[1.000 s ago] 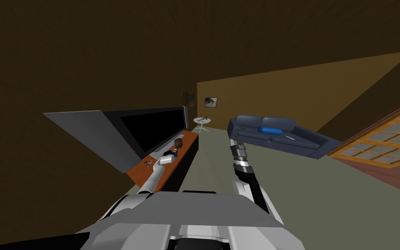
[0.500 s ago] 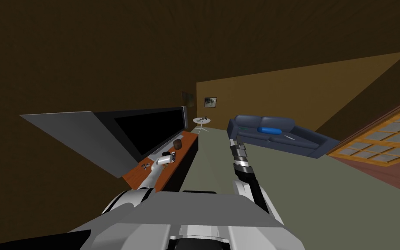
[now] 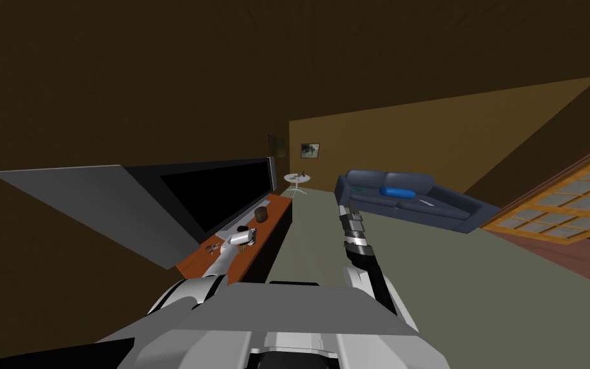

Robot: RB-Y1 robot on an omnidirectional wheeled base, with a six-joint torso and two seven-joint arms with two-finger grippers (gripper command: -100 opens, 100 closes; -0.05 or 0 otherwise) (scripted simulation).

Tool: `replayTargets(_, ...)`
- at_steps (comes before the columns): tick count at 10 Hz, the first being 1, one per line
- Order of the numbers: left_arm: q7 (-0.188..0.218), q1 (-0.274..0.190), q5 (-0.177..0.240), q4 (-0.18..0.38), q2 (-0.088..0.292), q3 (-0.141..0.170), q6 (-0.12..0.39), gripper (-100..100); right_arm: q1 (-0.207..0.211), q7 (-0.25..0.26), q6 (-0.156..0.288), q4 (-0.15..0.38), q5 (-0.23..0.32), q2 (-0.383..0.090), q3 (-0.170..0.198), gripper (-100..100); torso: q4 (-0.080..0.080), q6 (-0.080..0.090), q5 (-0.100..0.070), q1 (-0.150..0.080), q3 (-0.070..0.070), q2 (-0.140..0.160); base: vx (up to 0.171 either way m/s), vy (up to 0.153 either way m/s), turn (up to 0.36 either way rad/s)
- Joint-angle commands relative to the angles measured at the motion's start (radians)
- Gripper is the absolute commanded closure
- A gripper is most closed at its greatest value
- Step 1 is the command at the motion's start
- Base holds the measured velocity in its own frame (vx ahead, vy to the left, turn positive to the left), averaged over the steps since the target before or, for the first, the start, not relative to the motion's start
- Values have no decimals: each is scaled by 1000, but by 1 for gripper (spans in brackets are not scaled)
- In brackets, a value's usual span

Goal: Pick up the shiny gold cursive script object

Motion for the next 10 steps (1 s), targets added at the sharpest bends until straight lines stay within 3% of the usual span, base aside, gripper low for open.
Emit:
replayTargets(1,7,-4,-2,37,9,8,24,-100,0,0,0,0,0,0,0,0,0,0,0,0,0,0,46,23,-24)
replayTargets(6,26,11,-10,149,38,32,101,-100,0,0,0,0,0,0,0,0,0,0,0,2,0,0,64,53,-14)
replayTargets(9,25,18,-11,168,43,34,112,-100,0,0,0,0,0,0,0,0,0,0,2,7,-1,-2,66,98,6)
replayTargets(10,27,17,-12,172,43,34,112,0,0,0,0,0,0,0,0,0,0,0,1,3,0,0,6,10,-1)
